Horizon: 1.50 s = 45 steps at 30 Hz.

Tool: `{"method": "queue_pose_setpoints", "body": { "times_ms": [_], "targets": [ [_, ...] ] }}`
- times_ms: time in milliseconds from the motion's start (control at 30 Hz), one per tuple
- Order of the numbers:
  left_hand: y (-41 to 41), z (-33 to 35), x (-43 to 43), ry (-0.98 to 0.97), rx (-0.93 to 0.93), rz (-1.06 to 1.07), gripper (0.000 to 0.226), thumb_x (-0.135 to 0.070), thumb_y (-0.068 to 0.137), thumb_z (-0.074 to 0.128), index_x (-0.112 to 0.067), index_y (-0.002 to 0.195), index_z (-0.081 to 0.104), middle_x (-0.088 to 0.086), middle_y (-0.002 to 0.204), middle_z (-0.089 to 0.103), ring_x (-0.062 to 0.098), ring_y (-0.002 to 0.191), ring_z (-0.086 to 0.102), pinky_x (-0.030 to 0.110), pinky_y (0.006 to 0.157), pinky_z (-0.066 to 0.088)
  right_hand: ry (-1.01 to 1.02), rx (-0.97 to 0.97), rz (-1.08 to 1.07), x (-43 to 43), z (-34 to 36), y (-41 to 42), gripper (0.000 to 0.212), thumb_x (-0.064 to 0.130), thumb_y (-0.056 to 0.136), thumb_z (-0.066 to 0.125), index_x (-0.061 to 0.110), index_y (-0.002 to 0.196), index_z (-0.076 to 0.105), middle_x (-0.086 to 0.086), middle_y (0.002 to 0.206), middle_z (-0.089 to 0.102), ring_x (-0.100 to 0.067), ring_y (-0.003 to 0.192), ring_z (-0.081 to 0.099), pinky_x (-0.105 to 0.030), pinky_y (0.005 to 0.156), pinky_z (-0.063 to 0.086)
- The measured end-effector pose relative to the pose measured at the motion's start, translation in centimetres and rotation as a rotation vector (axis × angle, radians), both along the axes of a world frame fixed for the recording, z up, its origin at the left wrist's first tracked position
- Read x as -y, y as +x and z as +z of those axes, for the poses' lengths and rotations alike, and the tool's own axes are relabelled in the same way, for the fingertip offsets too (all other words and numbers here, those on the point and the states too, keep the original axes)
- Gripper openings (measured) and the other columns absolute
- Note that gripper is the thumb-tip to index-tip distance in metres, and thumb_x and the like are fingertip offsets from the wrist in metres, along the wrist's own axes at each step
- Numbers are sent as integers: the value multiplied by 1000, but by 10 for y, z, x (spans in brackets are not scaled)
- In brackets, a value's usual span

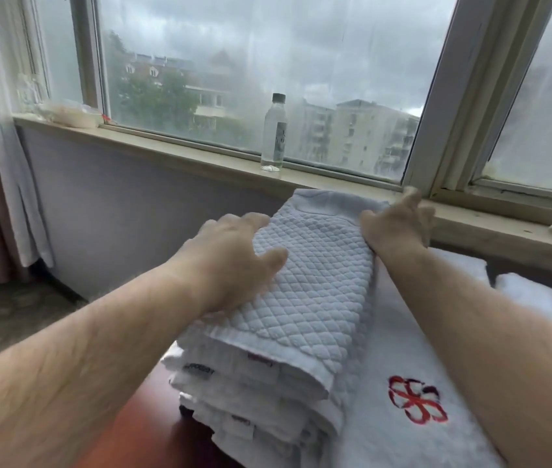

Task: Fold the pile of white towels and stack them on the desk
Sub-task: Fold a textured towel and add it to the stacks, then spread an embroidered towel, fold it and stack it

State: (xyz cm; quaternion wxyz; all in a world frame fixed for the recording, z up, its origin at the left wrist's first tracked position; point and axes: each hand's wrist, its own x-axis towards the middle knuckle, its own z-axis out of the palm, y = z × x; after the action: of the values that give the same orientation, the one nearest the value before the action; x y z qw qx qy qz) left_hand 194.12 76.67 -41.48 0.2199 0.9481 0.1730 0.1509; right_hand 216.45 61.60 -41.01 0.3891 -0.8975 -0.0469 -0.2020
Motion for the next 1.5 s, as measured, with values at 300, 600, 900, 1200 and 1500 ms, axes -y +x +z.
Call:
{"method": "queue_pose_setpoints", "body": {
  "times_ms": [300,600,900,1200,1500],
  "targets": [
    [6,-26,26,-46,-171,-134,122,-99,57,38,-41,159,8,-10,168,9,8,154,9,32,123,7,-354,-173,467,4,-8,-5,47,41,106,34,20,143,55,-13,161,31,-30,148,30,-48,123,23],
    [-19,-11,79,314,-33,-6,53,-59,101,31,-28,142,45,-4,149,49,17,140,40,50,121,18,-119,-154,544,81,-5,-80,27,31,100,57,16,118,70,8,99,64,-3,83,57,-18,68,42],
    [-62,-21,263,-22,339,-426,33,-44,96,51,-34,127,61,-13,131,60,10,127,46,34,106,37,213,-13,217,308,-30,-208,14,24,91,63,23,80,71,11,69,71,3,71,64,-6,52,42],
    [-68,-94,456,-91,326,-695,23,-27,88,65,-27,111,69,-10,112,63,14,112,51,25,97,37,380,-163,-214,502,-144,-277,17,15,87,68,22,74,74,10,61,67,-10,59,59,-30,62,45],
    [-5,-136,524,-215,130,-638,41,-32,92,61,-27,132,58,-6,131,55,16,125,43,34,110,36,529,-276,-231,563,-151,-229,13,16,92,63,10,83,71,-2,70,67,-9,60,61,-27,57,53]
  ]
}}
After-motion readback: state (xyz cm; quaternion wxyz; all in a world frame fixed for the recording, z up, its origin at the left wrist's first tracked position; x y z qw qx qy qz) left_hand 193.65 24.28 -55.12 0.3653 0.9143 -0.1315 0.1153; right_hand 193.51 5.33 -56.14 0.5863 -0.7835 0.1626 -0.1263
